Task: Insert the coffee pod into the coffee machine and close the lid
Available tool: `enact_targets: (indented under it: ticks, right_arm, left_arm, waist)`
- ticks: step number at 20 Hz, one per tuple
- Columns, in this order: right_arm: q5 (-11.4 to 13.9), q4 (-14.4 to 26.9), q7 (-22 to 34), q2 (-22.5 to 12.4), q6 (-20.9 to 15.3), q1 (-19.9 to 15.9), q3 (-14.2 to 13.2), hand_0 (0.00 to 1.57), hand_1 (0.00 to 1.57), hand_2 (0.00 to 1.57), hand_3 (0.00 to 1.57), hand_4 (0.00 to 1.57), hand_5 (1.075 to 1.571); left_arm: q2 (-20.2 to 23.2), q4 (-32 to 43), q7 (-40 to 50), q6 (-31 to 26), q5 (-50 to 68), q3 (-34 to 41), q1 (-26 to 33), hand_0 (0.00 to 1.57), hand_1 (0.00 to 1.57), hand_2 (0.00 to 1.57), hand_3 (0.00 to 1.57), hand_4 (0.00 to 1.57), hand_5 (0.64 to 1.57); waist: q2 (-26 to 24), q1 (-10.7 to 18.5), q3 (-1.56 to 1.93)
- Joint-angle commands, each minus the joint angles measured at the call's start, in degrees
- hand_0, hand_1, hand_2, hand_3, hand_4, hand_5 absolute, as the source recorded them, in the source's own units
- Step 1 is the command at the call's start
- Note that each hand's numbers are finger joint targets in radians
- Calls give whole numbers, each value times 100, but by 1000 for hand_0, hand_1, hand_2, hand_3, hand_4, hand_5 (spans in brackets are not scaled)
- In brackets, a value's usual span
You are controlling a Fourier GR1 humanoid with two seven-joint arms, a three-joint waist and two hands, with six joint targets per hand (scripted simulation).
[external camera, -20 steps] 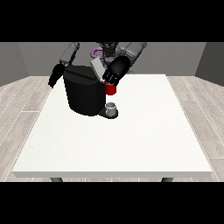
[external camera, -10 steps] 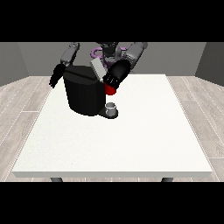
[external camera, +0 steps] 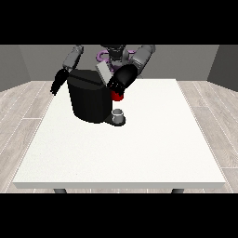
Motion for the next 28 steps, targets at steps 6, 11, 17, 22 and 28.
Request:
enact_targets:
  ticks: [6,11,17,22,28]
  right_arm:
    - [161,38,33,90,-98,-86,135,0,0,0,0,87,1571]
    - [244,-63,150,-81,-51,-167,115,0,0,0,0,149,1571]
    - [76,-224,148,233,-103,31,173,0,0,0,0,90,1571]
    - [172,-344,244,193,-51,236,283,0,0,0,0,0,1571]
    - [39,170,-185,153,-23,588,72,0,0,0,0,0,1571]
  left_arm:
    - [272,1,-178,137,-284,-120,-250,1044,1044,1049,744,0,1571]
    - [266,-37,-402,497,-432,-190,-54,510,510,776,600,0,1571]
    - [462,130,-424,356,-386,-35,-40,0,0,565,474,0,1571]
    - [460,214,-583,407,-438,-64,170,0,0,432,326,0,1571]
    - [-165,-23,-160,499,-400,-136,519,0,0,0,60,0,1571]
  waist:
    - [120,-32,0]
    - [172,-6,0]
    - [6,-50,-1]
    - [-160,-27,-2]
    - [-656,456,2]
